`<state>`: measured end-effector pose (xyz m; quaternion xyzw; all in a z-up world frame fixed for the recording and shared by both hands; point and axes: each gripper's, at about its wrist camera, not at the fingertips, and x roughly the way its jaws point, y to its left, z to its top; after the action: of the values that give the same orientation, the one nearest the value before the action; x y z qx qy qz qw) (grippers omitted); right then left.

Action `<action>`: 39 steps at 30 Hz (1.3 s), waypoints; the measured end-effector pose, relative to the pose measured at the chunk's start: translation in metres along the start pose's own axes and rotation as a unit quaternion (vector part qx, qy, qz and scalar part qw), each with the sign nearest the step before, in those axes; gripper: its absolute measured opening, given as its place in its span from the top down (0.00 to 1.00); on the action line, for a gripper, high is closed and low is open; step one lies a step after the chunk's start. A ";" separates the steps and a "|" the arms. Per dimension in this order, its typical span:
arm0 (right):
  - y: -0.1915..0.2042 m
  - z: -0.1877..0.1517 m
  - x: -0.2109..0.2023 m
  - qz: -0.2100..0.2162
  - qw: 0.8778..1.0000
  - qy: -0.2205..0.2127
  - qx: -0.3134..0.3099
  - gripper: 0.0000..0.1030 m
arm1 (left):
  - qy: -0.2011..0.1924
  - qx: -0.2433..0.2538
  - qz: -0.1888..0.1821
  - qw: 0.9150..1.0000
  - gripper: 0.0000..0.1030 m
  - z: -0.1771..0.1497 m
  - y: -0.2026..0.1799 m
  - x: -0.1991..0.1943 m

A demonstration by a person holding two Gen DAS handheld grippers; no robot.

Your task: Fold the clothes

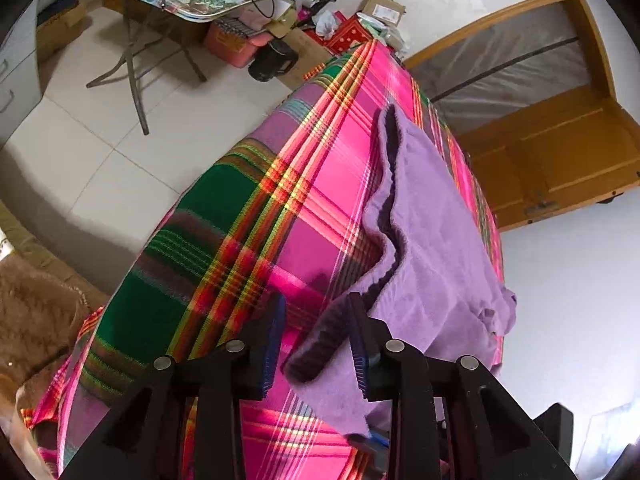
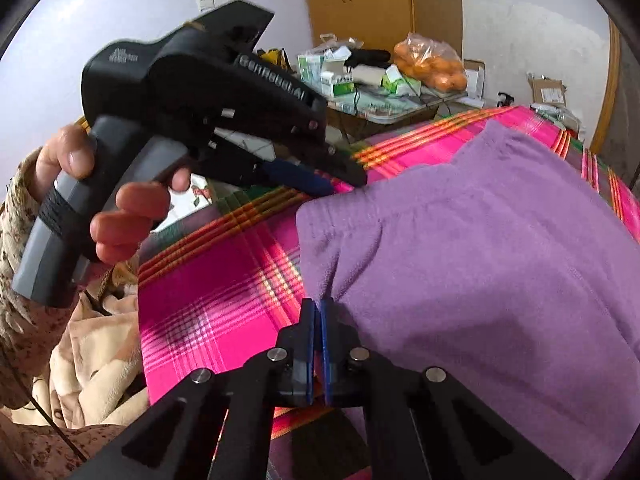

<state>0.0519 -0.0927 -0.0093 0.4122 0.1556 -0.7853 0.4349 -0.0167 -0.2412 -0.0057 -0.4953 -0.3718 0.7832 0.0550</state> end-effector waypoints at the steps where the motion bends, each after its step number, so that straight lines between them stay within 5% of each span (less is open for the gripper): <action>1: 0.001 -0.001 0.001 -0.003 1.000 0.002 -0.004 0.97 | 0.001 0.001 -0.001 1.000 0.69 0.001 -0.001 0.001; 5: -0.001 -0.001 -0.004 -0.004 1.000 -0.010 0.007 0.94 | 0.006 0.008 -0.008 1.000 0.69 0.006 -0.004 0.004; 9: 0.006 0.002 -0.009 -0.041 0.998 -0.033 -0.014 0.55 | 0.008 0.000 -0.014 1.000 0.69 0.006 0.000 0.004; 16: 0.022 0.013 0.017 -0.078 0.996 -0.010 -0.044 0.55 | 0.010 -0.002 -0.020 1.000 0.69 0.005 0.001 0.004; 18: 0.019 0.014 0.019 -0.079 0.996 -0.009 -0.031 0.84 | 0.009 -0.002 -0.020 1.000 0.69 0.003 -0.001 0.004; 20: 0.014 0.013 0.017 -0.080 0.997 -0.010 -0.017 0.95 | 0.008 0.000 -0.025 1.000 0.69 0.005 -0.002 0.004; 32: 0.034 0.007 0.013 -0.065 0.996 0.008 -0.062 0.95 | 0.024 0.026 -0.043 0.998 0.69 0.040 -0.038 0.028; 39: 0.029 0.008 0.010 -0.046 0.998 0.004 -0.038 0.95 | 0.063 0.054 -0.019 0.996 0.55 0.054 -0.059 0.056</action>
<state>0.0687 -0.1199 -0.0094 0.3912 0.2056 -0.7962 0.4133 -0.1057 -0.2022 0.0038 -0.5324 -0.3342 0.7684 0.1199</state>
